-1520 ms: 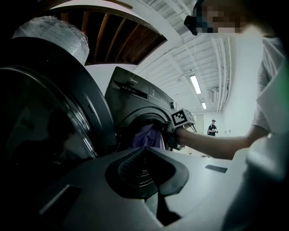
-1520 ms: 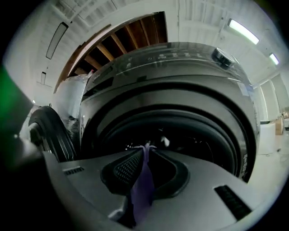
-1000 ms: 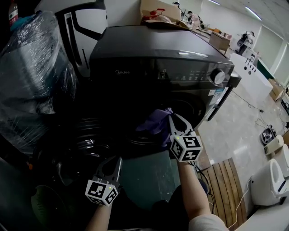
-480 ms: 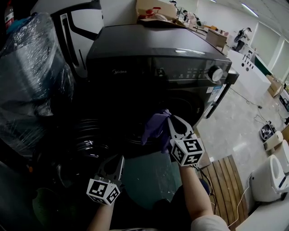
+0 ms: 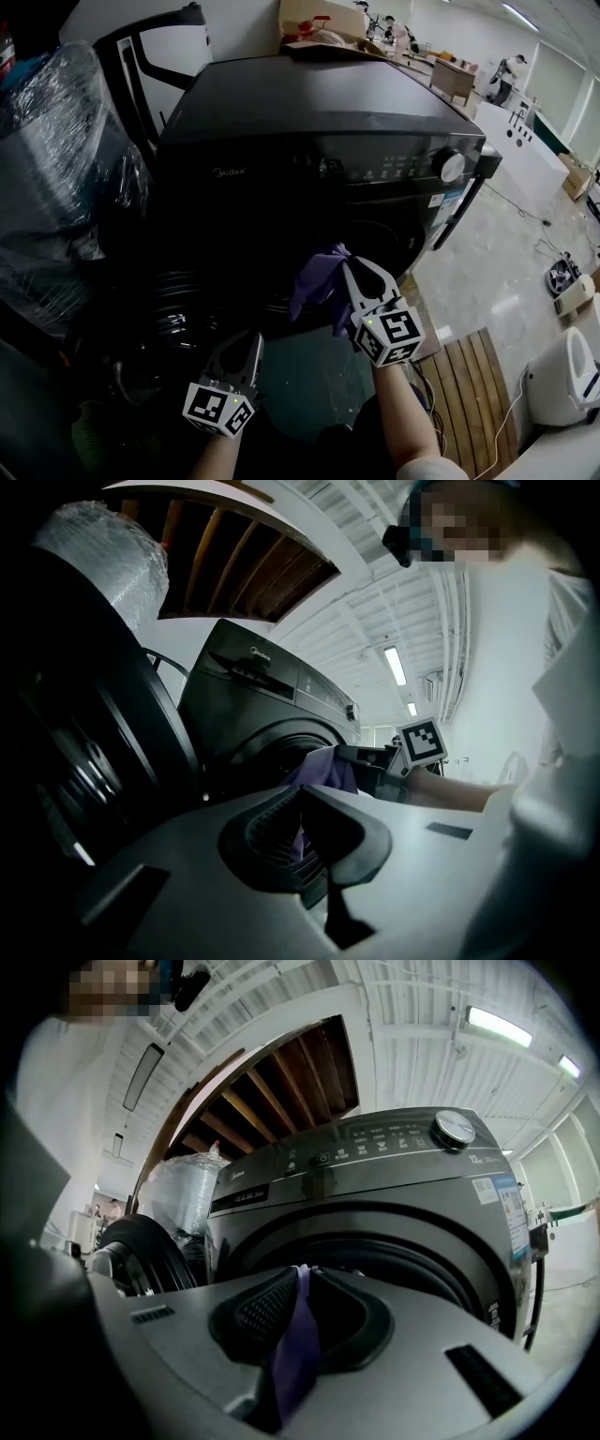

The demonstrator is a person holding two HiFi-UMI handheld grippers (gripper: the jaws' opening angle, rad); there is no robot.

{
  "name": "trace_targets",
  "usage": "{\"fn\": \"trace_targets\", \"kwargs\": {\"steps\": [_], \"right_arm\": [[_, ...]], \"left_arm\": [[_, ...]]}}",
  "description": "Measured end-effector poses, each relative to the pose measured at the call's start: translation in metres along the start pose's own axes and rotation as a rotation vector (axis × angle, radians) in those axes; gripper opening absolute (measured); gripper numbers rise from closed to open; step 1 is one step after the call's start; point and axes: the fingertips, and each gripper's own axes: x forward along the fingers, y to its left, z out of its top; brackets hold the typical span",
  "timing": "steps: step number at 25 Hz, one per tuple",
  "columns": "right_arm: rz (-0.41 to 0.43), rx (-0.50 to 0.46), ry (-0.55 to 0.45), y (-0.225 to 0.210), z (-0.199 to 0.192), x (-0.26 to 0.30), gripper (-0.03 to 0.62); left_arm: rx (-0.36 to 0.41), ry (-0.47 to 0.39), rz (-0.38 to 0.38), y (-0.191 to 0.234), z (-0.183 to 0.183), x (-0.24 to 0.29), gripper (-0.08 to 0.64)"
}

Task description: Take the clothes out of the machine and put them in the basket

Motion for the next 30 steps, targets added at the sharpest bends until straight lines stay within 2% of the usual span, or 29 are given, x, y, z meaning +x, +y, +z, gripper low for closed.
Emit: {"fn": "trace_targets", "kwargs": {"steps": [4,8,11,14,18,24,30], "right_arm": [[0.041,0.041,0.003,-0.004,0.001,-0.006,0.051],[0.038,0.068,0.057,-0.007,0.002,-0.017,0.049],[0.03,0.093,0.087,-0.006,0.014,-0.032,0.048],[0.022,0.095,0.094,-0.011,0.051,-0.041,0.048],[0.024,0.047,0.106,-0.007,0.11,-0.043,0.048],[-0.006,0.096,0.132,-0.004,0.188,-0.053,0.048],[-0.016,0.091,0.155,0.004,0.279,-0.069,0.048]], "left_arm": [[0.016,0.023,0.013,-0.003,0.016,0.016,0.021],[0.07,0.022,0.025,-0.001,0.05,0.034,0.021],[0.078,0.03,0.034,-0.007,0.074,0.04,0.02],[0.075,0.023,0.014,-0.017,0.113,0.049,0.021],[0.067,0.025,-0.021,-0.025,0.167,0.057,0.02],[0.059,0.052,0.001,-0.03,0.246,0.052,0.02],[0.065,0.069,0.021,-0.04,0.336,0.041,0.021]]}}
